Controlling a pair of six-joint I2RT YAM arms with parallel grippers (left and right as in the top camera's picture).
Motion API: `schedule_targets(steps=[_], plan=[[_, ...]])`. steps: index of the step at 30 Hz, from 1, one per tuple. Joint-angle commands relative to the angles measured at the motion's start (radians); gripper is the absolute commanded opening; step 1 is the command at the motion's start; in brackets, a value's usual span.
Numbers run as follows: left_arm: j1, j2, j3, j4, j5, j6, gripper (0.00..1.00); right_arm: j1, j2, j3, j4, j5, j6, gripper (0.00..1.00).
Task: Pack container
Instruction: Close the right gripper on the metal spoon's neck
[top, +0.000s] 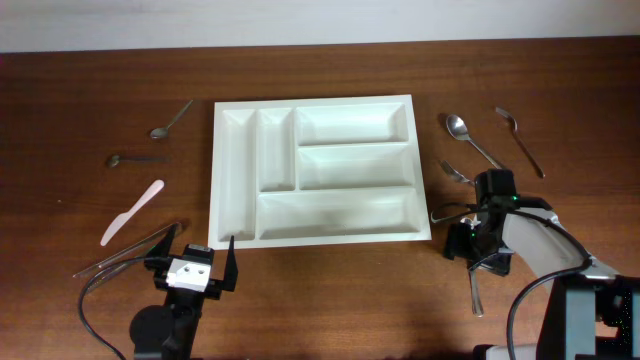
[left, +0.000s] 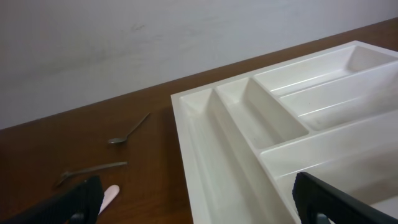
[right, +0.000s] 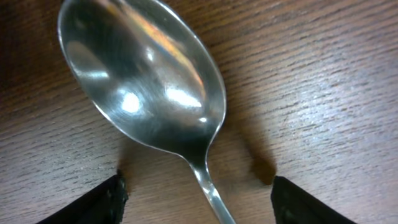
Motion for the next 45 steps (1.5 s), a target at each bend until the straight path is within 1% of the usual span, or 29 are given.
schedule_targets(steps=[1,8,10,13,16,25,27,31,33,35,37,38,42,44,45], plan=[[-0.001,-0.008,-0.009,0.003,0.003,0.001,0.99,0.005,-0.013,-0.026,0.026,0.042,0.058,0.73],[-0.001,-0.008,-0.009,0.003,0.004,0.001,0.99,0.005,-0.013,-0.075,0.063,0.064,0.097,0.70],[-0.001,-0.008,-0.009,0.003,0.004,0.001,0.99,0.005,-0.013,-0.084,0.068,0.080,0.125,0.63],[-0.001,-0.008,-0.009,0.003,0.004,0.001,0.99,0.006,-0.013,-0.087,0.074,0.080,0.125,0.53],[-0.001,-0.008,-0.009,0.003,0.004,0.002,0.99,0.005,-0.013,-0.087,0.078,0.080,0.125,0.46],[-0.001,-0.008,-0.009,0.003,0.003,0.002,0.99,0.005,-0.013,-0.087,0.105,0.084,0.124,0.40],[-0.001,-0.008,-0.009,0.003,0.004,0.001,0.99,0.005,-0.013,-0.087,0.121,0.090,0.124,0.37],[-0.001,-0.008,-0.009,0.003,0.004,0.002,0.99,0.005,-0.013,-0.087,0.147,0.095,0.125,0.36],[-0.001,-0.008,-0.009,0.003,0.004,0.002,0.99,0.005,-0.013,-0.087,0.155,0.096,0.124,0.30],[-0.001,-0.008,-0.009,0.003,0.003,0.001,0.99,0.005,-0.013,-0.087,0.161,0.096,0.124,0.22],[-0.001,-0.008,-0.009,0.003,0.003,0.002,0.99,0.005,-0.013,-0.087,0.164,0.096,0.124,0.17],[-0.001,-0.008,-0.009,0.003,0.004,0.002,0.99,0.005,-0.013,-0.087,0.165,0.096,0.124,0.15],[-0.001,-0.008,-0.009,0.003,0.004,0.001,0.99,0.005,-0.013,-0.087,0.167,0.096,0.124,0.14],[-0.001,-0.008,-0.009,0.003,0.003,0.001,0.99,0.005,-0.013,-0.087,0.167,0.096,0.124,0.09],[-0.001,-0.008,-0.009,0.003,0.004,0.002,0.99,0.005,-0.013,-0.087,0.167,0.097,0.124,0.05]])
